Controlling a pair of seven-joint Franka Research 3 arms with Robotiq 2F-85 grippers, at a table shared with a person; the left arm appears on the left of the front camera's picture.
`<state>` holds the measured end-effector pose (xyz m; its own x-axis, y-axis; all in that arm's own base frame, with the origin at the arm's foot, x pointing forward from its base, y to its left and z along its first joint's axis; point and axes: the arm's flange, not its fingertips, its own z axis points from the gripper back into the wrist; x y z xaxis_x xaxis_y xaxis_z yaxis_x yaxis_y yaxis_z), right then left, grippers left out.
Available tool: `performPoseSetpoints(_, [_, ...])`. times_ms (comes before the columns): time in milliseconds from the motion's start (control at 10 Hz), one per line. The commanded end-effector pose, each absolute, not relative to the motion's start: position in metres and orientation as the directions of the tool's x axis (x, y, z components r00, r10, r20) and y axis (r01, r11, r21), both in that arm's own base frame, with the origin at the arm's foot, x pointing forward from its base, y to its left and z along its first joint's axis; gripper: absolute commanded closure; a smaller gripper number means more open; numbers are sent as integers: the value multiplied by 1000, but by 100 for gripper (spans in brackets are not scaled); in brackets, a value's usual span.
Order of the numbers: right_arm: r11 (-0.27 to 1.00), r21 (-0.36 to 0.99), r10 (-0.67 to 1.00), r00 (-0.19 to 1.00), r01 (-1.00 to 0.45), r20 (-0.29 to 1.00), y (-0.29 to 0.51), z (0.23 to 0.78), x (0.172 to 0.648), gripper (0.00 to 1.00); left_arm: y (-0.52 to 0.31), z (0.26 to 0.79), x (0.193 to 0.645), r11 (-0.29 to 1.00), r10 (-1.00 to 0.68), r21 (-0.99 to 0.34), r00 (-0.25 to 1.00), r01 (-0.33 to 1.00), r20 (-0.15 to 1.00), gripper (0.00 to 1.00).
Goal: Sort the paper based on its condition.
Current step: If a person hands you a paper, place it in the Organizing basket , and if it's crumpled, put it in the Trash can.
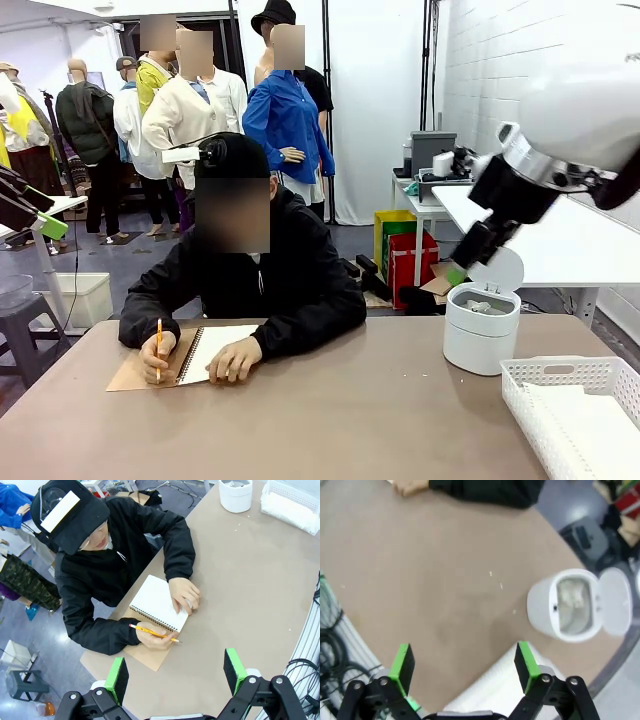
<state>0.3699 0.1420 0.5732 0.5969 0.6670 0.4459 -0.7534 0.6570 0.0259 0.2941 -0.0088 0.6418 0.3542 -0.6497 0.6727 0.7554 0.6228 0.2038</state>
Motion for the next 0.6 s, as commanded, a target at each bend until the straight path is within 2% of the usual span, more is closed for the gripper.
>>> performPoseSetpoints(0, [606,46,656,532,-794,535,160,582,385,0,-8,642,295,628,-646,209,354,749,676,0])
performPoseSetpoints(300, [610,65,585,504,-790,636,198,614,379,0,-8,642,295,628,-646,209,354,749,676,0])
performPoseSetpoints(500, [652,85,527,531,-753,664,220,628,377,0,-8,642,295,628,-646,209,354,749,676,0])
